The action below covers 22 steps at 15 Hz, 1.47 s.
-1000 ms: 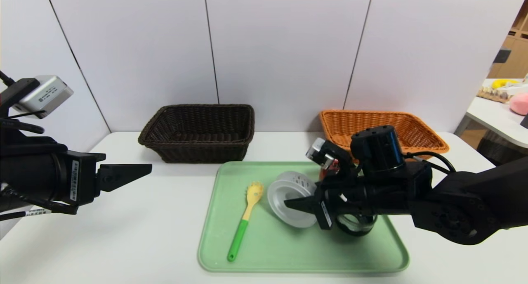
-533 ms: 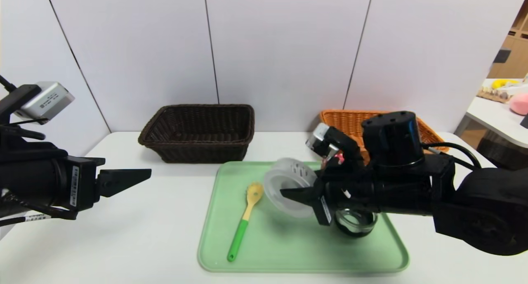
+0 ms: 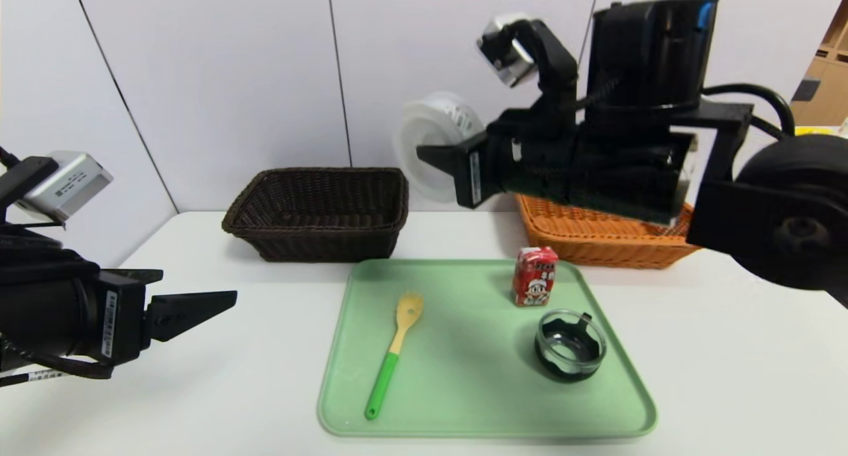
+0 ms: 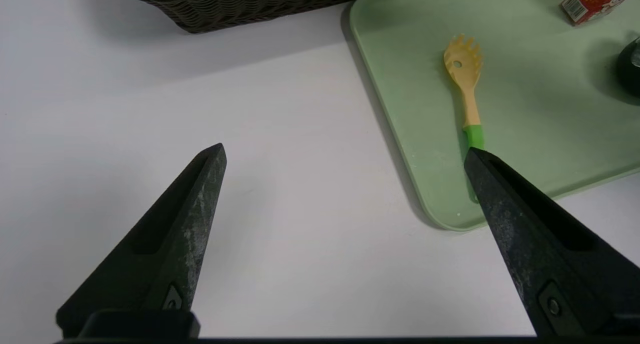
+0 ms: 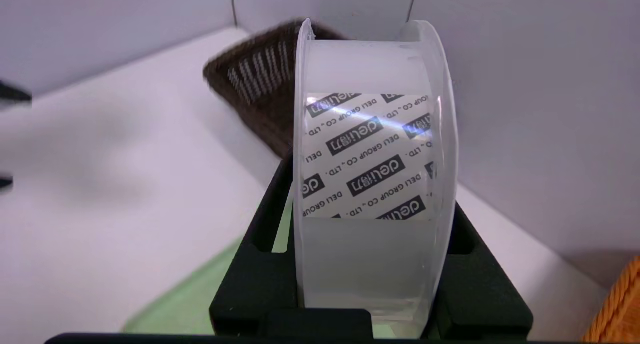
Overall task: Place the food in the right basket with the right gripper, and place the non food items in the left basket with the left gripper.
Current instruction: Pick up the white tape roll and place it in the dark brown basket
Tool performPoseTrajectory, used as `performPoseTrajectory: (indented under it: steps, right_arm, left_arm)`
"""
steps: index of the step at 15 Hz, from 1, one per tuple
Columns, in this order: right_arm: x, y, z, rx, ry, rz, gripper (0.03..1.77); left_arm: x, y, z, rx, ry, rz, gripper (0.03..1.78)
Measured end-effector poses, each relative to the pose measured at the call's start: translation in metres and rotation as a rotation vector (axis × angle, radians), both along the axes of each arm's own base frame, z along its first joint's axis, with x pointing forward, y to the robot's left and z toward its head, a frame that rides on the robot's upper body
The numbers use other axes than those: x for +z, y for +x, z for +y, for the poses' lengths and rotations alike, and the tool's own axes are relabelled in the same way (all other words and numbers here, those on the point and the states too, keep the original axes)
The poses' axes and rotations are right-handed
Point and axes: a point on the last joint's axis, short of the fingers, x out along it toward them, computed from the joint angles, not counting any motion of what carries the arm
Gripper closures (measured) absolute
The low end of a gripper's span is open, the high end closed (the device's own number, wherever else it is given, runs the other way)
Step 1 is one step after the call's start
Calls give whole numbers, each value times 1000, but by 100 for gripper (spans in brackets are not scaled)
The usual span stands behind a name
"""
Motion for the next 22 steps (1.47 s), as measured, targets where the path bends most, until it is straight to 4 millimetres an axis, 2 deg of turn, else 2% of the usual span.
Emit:
performPoseTrajectory:
  steps: [3, 5, 8, 11, 14, 22]
  right_arm:
    - [29, 29, 25, -26, 83, -80, 121]
    - [27, 53, 41, -38, 90, -89, 121]
    - [-5, 79, 59, -29, 31, -5, 121]
    - [-32, 94, 72, -11, 31, 55, 121]
    - [-48, 101, 79, 21, 104, 153, 121]
    - [-83, 125, 89, -7, 137, 124, 121]
  left_arm:
    - [-1, -3, 1, 9, 7, -1, 12]
    - [-2, -3, 1, 11, 10, -1, 12]
    - [-3, -4, 2, 16, 13, 2, 12]
    - [-4, -4, 2, 16, 16, 8, 12]
    - [-7, -4, 2, 17, 20, 17, 12]
    - [-11, -2, 1, 16, 26, 33, 12]
